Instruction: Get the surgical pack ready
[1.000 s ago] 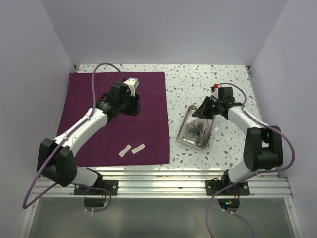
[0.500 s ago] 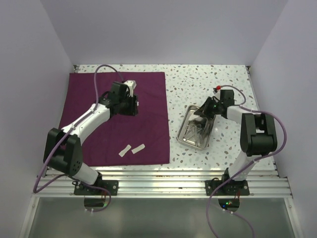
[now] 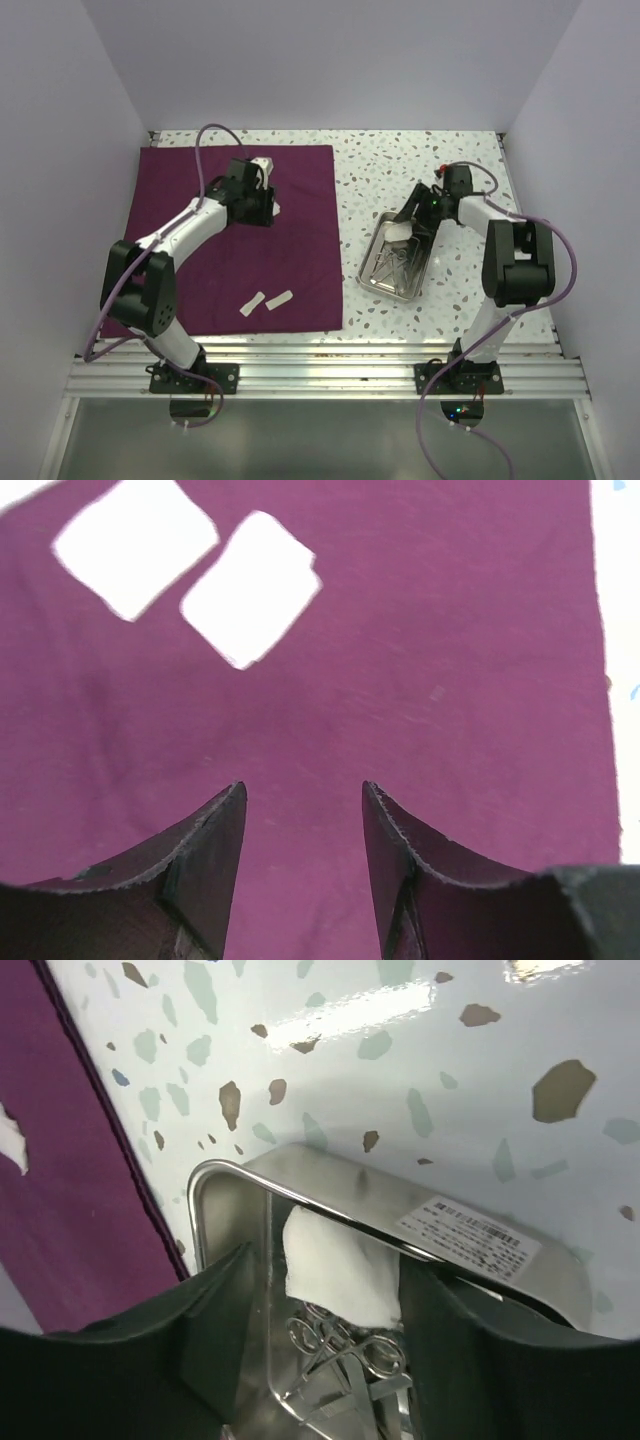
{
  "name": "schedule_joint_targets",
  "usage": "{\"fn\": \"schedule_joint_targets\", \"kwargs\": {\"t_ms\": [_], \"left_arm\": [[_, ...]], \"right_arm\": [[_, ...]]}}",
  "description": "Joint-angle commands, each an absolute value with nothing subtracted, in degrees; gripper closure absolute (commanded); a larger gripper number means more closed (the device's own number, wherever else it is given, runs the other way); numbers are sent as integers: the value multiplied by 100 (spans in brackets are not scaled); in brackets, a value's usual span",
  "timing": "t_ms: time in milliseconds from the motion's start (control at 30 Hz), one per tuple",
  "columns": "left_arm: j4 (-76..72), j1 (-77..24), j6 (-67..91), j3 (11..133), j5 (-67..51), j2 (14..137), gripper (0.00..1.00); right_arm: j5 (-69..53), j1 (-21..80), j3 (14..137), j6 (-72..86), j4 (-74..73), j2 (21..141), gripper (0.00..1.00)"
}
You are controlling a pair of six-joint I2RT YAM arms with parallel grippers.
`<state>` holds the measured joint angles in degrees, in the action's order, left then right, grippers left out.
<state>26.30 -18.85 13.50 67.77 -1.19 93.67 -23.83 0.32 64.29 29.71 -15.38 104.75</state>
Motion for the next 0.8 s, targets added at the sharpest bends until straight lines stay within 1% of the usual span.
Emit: {"fn": "schedule_joint_targets", "kwargs": {"t_ms": [0, 33, 67, 100, 200, 267, 367, 467, 500, 533, 600, 700, 767], "left_arm": [[2812, -1784, 1143, 7145, 464, 9492, 46], [2839, -1775, 1143, 7172, 518, 9510, 45], [2882, -1775, 1143, 7198, 571, 9518, 45], [2918, -1775, 1151, 7277, 754, 9553, 42], [2892, -1732, 1195, 7339, 1140, 9676, 42], [2988, -1653, 1213, 7513, 1213, 9782, 41], [2796, -1425, 1143, 7524, 1196, 9896, 43], [2506, -951, 1283, 7628, 617, 9993, 44], [2400, -723, 1231, 7638, 232, 10028, 46], [2095, -634, 1161, 7646, 63, 10063, 46], [1960, -362, 968, 7839, -454, 10317, 49], [2126, -168, 731, 8524, -474, 10853, 50], [2092, -36, 633, 8911, -693, 11249, 50]], "right_arm": [[-1663, 9, 6934, 2725, -2635, 10354, 36], [-1548, 17, 7022, 2725, -3115, 10354, 29], [-1425, 9, 7188, 2733, -3355, 10310, 28], [-1232, 17, 7250, 2733, -3575, 10266, 27], [-1143, 87, 7365, 2663, -4024, 9889, 26], [-1055, 228, 7618, 2585, -4638, 9696, 26], [-1168, 632, 7830, 2321, -5036, 9475, 26], [-1607, 1141, 7936, 2259, -5291, 9290, 26], [-1791, 1282, 7928, 2259, -5308, 9168, 26], [-2063, 1536, 7893, 2259, -5248, 9097, 26], [-2179, 1739, 7700, 2250, -5160, 8905, 25], [-2355, 1881, 7427, 2224, -5133, 8737, 25], [-2268, 1890, 7357, 1996, -5246, 8736, 25]]}}
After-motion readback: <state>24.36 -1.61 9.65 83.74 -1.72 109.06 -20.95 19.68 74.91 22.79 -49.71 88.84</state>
